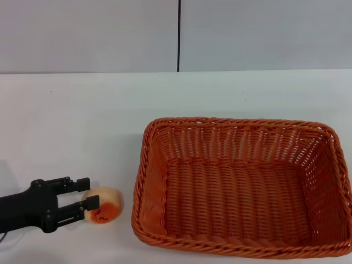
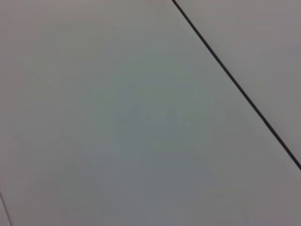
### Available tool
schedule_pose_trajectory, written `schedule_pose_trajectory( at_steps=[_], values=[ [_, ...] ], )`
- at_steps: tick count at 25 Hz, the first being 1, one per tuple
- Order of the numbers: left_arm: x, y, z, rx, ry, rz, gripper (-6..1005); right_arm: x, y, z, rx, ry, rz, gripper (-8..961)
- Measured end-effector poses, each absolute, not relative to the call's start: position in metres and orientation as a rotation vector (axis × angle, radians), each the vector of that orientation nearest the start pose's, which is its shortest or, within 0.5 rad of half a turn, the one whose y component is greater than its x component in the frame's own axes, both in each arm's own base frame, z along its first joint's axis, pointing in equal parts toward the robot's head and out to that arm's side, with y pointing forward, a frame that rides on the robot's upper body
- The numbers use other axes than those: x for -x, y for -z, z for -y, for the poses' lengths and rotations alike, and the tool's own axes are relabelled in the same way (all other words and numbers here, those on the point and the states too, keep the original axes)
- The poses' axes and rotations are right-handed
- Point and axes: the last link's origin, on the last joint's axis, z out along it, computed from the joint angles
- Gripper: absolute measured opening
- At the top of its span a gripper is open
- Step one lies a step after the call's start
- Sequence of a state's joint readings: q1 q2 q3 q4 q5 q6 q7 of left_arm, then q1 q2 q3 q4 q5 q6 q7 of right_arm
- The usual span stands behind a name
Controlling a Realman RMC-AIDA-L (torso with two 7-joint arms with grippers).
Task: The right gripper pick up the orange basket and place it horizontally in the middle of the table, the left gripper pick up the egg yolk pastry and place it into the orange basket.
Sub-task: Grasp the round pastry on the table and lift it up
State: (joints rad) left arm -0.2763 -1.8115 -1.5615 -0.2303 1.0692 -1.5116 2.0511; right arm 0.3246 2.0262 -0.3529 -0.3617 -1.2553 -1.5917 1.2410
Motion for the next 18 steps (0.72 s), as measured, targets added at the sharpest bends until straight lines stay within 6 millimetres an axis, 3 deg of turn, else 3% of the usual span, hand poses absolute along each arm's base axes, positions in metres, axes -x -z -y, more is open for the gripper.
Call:
schedule_pose_trajectory(
  at_steps=[8,18],
  values=[
    [0.363,0.005,-0.222,2.642,0.702,0.931,545,-0.339,-0.102,-0.296,1.611,-1.384,-0.761,528],
    [0.365,0.008,-0.22,2.661,0.665,0.929,543,-0.339,-0.101,-0.296,1.613,-1.383,-0.762,528]
  ],
)
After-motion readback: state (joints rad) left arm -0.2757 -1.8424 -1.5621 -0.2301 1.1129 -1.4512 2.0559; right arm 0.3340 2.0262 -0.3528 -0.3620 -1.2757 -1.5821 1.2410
